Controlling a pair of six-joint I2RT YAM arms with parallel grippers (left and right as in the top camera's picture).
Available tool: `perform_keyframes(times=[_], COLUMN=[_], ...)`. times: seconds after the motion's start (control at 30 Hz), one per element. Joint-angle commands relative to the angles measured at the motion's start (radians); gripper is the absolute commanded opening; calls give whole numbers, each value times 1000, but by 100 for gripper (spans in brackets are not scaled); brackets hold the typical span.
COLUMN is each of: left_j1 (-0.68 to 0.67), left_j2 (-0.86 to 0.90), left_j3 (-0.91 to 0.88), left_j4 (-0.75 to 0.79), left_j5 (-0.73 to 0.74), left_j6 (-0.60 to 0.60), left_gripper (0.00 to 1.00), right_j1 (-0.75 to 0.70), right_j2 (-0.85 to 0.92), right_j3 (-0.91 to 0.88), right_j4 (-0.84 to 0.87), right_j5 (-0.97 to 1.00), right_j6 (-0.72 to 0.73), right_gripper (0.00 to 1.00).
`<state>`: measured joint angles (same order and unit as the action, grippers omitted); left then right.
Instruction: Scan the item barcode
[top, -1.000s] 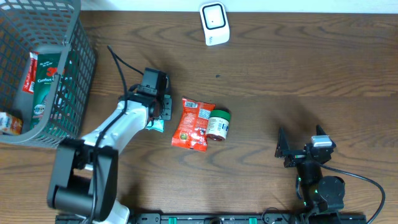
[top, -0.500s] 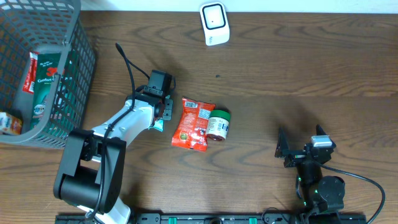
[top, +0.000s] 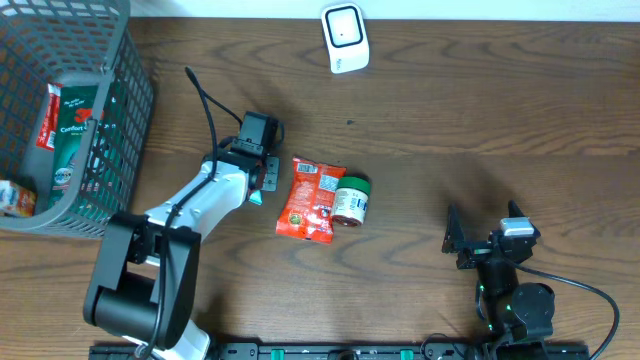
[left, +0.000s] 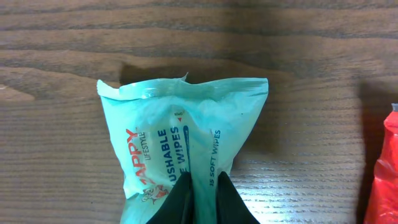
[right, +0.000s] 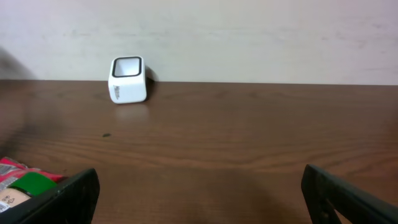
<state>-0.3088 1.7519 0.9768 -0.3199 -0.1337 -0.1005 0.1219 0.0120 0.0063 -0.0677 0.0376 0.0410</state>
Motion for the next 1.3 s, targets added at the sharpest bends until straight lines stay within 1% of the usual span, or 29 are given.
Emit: perform_keyframes(times=[0.0,0.3,0.4,0.47,0.5,0.53,0.57,0.6,0.63,0.7,0.83,0.93,1.03,1.13,1.17,1.27], left_j1=[5,5,15,27,34,39,42,42,42,33,17,14,14,14,14,15], left_j2=[-42,-105,-122,-135,-140,-143,-143,-143,-141,-133,-94,-46,6,48,61,69], left_j3=[-10,-10,-3,2,4,4,4,3,3,0,-6,-6,-6,-6,-6,-6], left_j4=[-14,-30,-30,-30,-29,-27,-27,-30,-34,-34,-32,-23,-16,-10,-11,-15], left_j5=[21,28,123,152,150,149,149,149,149,145,71,65,10,2,2,2], left_j6=[-10,-10,-13,-40,-40,-40,-39,-39,-38,-18,-10,-9,-10,-10,-10,-9], left_gripper=[7,7,7,7,13,36,51,61,67,71,72,72,72,72,67,41], right_j1=[-4,-4,-4,-4,-4,-4,-4,-4,-4,-4,-4,-4,-4,-4,-4,-4], right_j2=[-5,-5,-5,-5,-5,-5,-5,-5,-5,-5,-5,-5,-5,-5,-5,-5], right_j3=[-1,-1,-1,-1,-1,-1,-1,-1,-1,-1,-1,-1,-1,-1,-1,-1], right_j4=[-4,-4,-4,-4,-4,-4,-4,-4,-4,-4,-4,-4,-4,-4,-4,-4], right_j5=[2,2,2,2,2,2,2,2,2,2,2,2,2,2,2,2], right_j6=[-8,-8,-8,-8,-8,-8,-8,-8,-8,-8,-8,-8,-8,-8,-8,-8], right_gripper=[99,99,99,99,99,99,99,99,99,99,99,99,99,99,99,99])
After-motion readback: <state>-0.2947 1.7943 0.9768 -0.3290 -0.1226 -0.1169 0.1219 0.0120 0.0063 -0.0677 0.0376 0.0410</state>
